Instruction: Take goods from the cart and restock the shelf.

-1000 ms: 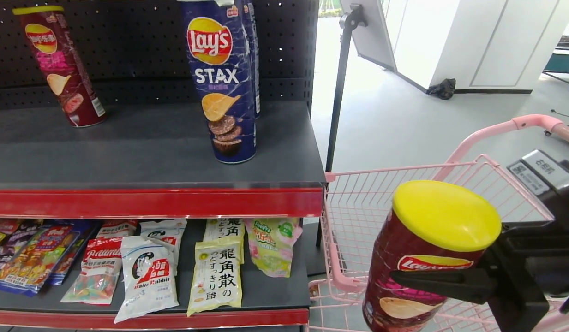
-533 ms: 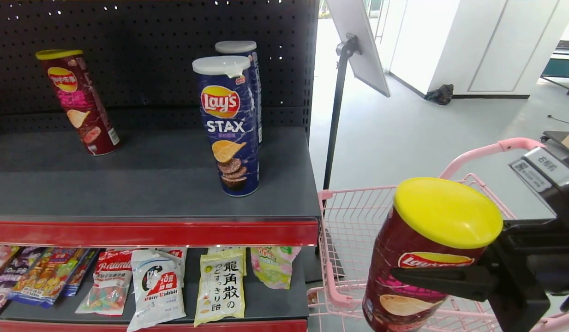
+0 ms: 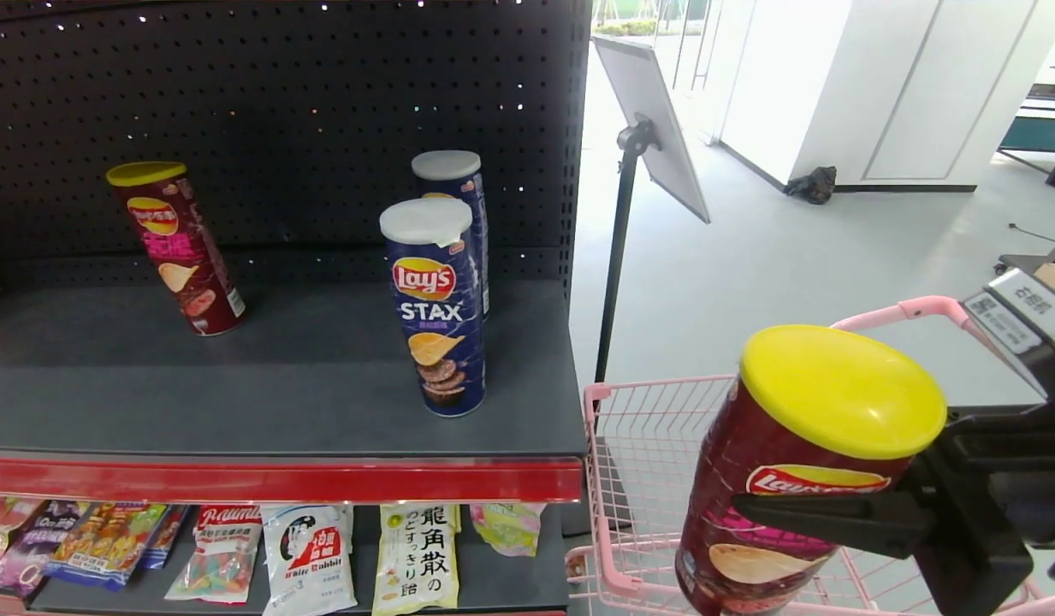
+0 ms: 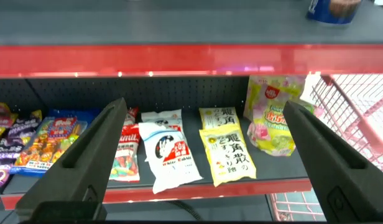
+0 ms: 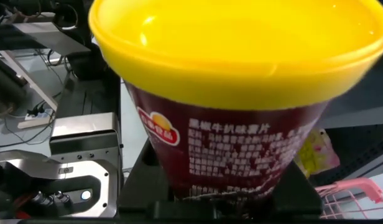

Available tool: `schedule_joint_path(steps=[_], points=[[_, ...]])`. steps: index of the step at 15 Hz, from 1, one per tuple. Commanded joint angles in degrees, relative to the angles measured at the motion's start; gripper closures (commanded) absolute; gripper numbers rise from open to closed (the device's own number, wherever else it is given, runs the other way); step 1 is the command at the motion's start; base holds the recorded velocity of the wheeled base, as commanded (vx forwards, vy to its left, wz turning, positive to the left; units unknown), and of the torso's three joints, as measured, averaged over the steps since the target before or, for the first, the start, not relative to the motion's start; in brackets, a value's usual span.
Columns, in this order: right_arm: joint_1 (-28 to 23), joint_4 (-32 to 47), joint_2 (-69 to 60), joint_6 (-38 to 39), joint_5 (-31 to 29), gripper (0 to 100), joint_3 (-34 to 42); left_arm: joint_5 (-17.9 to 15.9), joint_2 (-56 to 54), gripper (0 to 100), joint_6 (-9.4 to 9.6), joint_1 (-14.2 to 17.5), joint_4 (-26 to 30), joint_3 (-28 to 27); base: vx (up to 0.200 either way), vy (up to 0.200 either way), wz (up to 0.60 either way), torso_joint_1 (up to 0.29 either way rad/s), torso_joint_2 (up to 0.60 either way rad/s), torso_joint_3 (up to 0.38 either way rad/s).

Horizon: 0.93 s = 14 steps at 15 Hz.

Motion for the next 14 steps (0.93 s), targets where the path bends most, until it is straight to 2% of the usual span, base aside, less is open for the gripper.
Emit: schedule_joint_path(steps=[1,3,8,11,14], points=[[0.03,-0.03,-0.21,-0.03,0.01,100,0.01,0.03,0.06,0,-0.01,0.01,0.0,-0.02,0.0,0.0,0.0,0.183,-0.4,-0.232],[0.03,-0.03,-0.73,-0.03,0.01,100,0.36,0.03,0.06,0,-0.01,0.01,0.0,0.07,0.0,0.0,0.0,0.161,-0.36,-0.205],[-6.12,-0.29,-4.16,0.06,0.01,100,0.8,-0.06,0.06,0,-0.01,0.01,0.0,-0.02,0.0,0.0,0.0,0.008,-0.02,-0.012],[-6.21,-0.21,-6.45,0.06,0.53,100,1.94,-0.06,0.06,0,-0.01,0.01,0.0,0.07,0.0,0.0,0.0,0.0,0.0,0.0],[-4.19,-0.12,-9.61,-0.03,0.09,100,4.67,-0.06,0.06,0,-0.01,0.01,0.0,-0.02,0.0,0.0,0.0,0.0,0.0,0.0]])
